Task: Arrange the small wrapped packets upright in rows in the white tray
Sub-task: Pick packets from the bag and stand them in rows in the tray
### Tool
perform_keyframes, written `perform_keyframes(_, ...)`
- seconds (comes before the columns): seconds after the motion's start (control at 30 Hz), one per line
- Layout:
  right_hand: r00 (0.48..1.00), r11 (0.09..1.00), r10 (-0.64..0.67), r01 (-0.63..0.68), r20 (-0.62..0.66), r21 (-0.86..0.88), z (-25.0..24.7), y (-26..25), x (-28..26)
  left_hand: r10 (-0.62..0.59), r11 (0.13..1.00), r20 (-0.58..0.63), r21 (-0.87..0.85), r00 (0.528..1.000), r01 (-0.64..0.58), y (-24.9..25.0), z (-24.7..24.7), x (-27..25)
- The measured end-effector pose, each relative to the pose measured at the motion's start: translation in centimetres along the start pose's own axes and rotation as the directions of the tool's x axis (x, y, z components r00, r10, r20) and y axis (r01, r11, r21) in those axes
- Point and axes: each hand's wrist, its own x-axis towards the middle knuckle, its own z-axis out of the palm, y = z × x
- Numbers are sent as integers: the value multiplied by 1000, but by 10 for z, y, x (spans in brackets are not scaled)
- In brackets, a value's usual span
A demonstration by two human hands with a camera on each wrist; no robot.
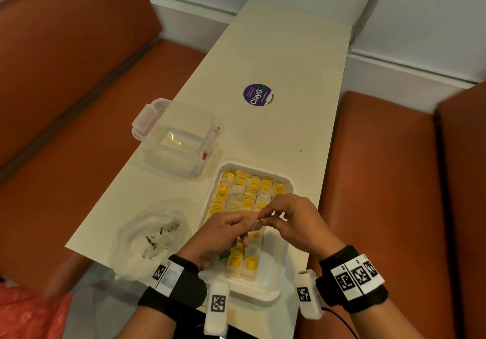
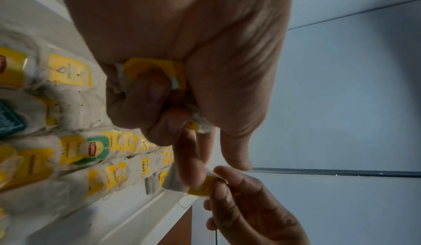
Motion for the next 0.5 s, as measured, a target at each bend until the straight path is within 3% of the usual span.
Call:
perform_keyframes(0.2, 995, 997, 74, -75, 66, 7, 5, 7, 5, -32, 999, 39, 44, 999, 31, -10, 0, 5)
perform_keyframes(0.33, 972, 975, 221, -218, 74, -50, 13, 29, 14, -40, 998, -161, 41, 986, 48, -17, -4, 13)
perform_keyframes(0.5, 967, 939, 250, -228, 55, -257, 23, 54, 33, -97, 995, -220, -37, 971, 91, -22, -11, 14)
